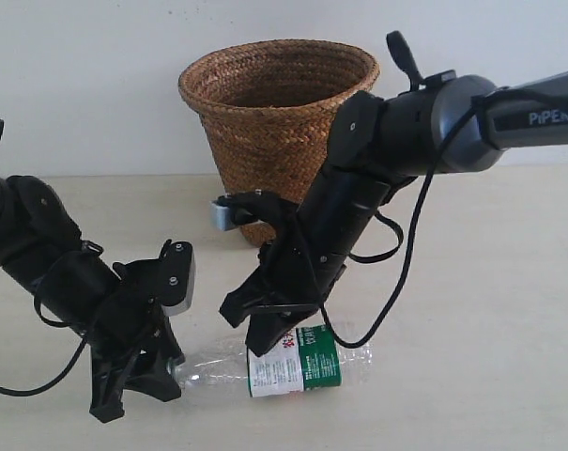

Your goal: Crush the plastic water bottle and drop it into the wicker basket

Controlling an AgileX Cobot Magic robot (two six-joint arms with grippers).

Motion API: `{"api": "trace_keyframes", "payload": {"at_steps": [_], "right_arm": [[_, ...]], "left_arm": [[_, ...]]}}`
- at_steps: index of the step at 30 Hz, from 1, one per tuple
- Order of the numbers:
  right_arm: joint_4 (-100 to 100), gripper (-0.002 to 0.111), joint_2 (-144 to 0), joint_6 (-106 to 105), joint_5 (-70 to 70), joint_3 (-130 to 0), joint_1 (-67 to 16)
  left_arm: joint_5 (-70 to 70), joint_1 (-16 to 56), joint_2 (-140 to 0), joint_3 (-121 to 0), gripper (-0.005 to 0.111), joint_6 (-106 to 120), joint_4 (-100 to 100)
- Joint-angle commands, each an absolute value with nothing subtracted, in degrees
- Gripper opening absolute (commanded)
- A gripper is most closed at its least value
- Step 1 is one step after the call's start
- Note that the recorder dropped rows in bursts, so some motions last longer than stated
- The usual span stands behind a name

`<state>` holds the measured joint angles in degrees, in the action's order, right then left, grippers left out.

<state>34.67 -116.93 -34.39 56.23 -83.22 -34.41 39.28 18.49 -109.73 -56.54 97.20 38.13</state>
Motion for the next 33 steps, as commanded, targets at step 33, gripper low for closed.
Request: {"api": "trace_keyframes", "payload": {"at_steps": [33], "right_arm": [[27.0, 0.0, -123.9, -24.7, 68.3, -97.2, -34.2]], "left_arm": [[38.8, 18.6, -109.4, -56.5, 0.004, 95.9, 38.1]]}}
